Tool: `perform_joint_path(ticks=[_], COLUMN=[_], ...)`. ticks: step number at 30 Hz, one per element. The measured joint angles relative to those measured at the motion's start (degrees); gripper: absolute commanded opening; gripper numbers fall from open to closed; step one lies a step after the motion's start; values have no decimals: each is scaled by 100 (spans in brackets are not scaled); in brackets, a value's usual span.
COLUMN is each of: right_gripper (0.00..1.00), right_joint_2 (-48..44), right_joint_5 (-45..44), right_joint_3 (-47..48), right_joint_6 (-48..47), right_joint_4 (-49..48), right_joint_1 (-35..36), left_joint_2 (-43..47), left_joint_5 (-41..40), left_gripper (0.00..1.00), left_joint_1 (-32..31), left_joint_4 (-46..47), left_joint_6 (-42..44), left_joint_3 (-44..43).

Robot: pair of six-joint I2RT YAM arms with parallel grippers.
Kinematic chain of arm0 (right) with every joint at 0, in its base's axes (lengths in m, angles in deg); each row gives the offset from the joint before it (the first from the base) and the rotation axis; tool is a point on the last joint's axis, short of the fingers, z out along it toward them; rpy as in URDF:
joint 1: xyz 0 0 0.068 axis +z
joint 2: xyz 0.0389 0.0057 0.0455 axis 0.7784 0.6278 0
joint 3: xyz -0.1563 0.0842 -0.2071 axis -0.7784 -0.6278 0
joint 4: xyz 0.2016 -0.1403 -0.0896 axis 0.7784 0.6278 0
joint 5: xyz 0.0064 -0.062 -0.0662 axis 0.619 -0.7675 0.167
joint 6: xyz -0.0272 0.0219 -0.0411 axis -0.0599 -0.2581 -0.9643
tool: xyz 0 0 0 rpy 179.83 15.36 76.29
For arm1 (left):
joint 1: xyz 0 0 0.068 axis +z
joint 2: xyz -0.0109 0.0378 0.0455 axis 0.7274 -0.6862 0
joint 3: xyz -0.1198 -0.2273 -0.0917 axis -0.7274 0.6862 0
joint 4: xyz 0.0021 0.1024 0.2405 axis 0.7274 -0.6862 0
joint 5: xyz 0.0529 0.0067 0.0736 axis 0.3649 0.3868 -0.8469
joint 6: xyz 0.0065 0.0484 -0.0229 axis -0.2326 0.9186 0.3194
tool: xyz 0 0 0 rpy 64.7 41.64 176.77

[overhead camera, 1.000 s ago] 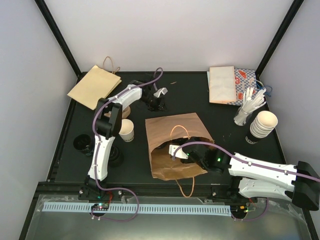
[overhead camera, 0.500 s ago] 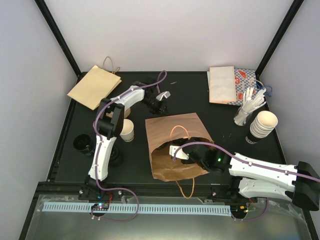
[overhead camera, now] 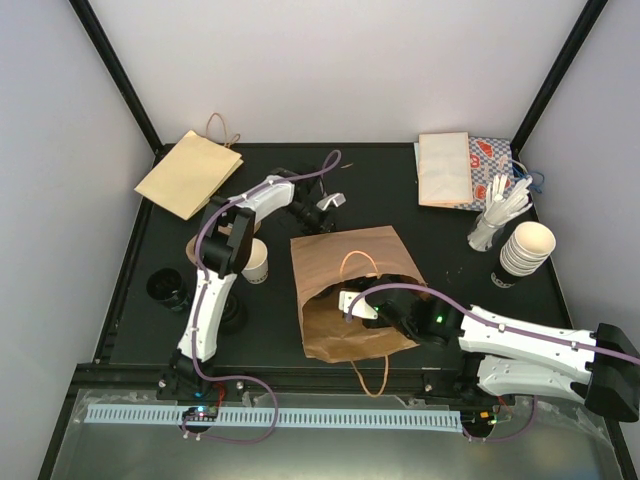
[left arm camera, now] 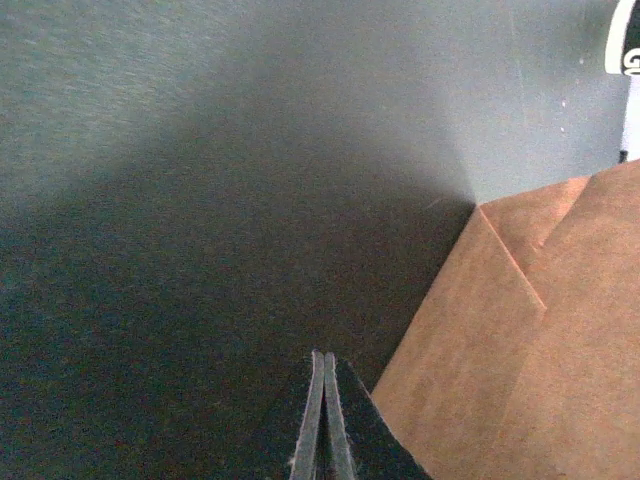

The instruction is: Pack the takeout coffee

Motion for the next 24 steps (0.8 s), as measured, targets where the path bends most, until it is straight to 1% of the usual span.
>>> perform_joint_path(ticks=[5, 12, 24], right_gripper=[57, 57, 57], right_joint_2=[0, 70, 466], right_joint_5=[-72, -426, -579], right_joint_3=[-2, -72, -157], right_joint_6=[-9, -72, -131], right_joint_4=[-52, -533, -1082], right_joint_1=[0, 0, 0], left_joint_2=[-74, -114, -114], left_joint_5=[243, 520, 706], left_gripper=[2, 1, 2], left_joint_1=[-55, -103, -153], left_joint_4=[-26, -2, 28], left_joint_6=[109, 151, 234], left_joint_3=[0, 4, 107])
